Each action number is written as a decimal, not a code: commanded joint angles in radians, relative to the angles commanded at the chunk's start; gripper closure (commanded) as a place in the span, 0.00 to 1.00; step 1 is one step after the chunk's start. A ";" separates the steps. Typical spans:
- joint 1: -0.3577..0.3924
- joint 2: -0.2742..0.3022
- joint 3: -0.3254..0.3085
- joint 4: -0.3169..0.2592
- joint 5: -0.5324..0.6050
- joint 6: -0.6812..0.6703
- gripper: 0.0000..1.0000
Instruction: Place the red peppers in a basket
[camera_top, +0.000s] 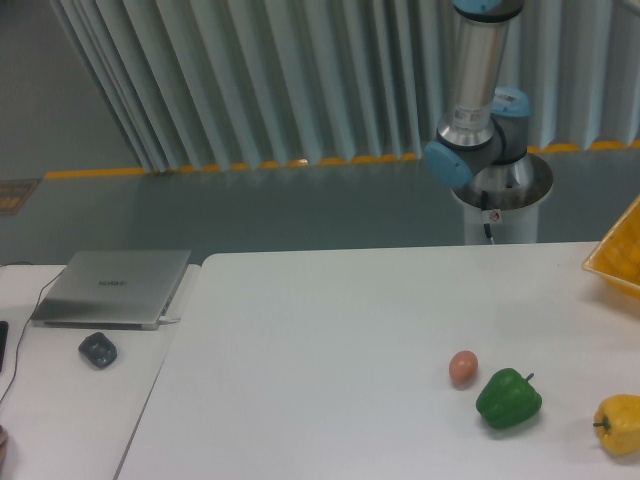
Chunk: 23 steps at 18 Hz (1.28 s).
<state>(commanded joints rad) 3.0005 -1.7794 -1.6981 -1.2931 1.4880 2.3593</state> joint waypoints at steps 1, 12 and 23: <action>-0.003 0.008 0.000 0.000 0.005 -0.003 0.00; -0.195 0.092 0.121 -0.114 0.074 -0.092 0.00; -0.422 0.005 0.126 -0.012 0.069 -0.291 0.00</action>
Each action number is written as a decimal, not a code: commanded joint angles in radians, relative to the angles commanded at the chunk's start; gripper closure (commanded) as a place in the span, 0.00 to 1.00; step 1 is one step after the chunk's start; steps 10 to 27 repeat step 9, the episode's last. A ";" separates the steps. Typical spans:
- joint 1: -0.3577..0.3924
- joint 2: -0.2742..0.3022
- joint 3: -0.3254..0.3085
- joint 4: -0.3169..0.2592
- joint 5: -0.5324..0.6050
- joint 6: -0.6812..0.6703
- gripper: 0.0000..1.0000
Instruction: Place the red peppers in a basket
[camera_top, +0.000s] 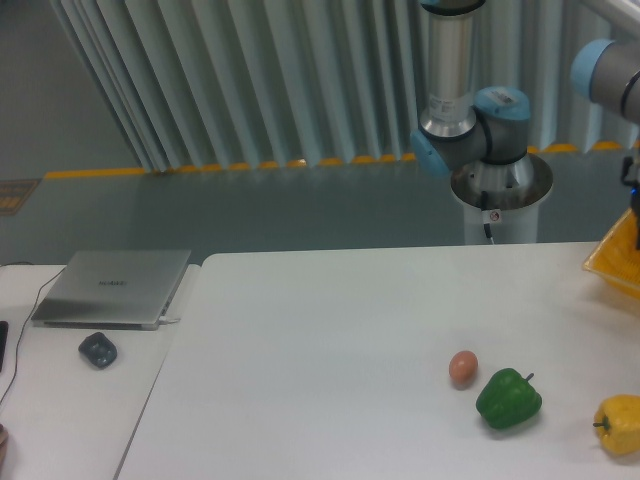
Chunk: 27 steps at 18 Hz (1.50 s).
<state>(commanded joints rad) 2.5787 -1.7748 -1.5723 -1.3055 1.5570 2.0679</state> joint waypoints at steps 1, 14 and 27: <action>-0.008 -0.011 0.000 0.003 0.000 -0.009 0.00; -0.014 -0.018 0.003 0.005 0.000 -0.020 0.00; -0.014 -0.018 0.003 0.005 0.000 -0.020 0.00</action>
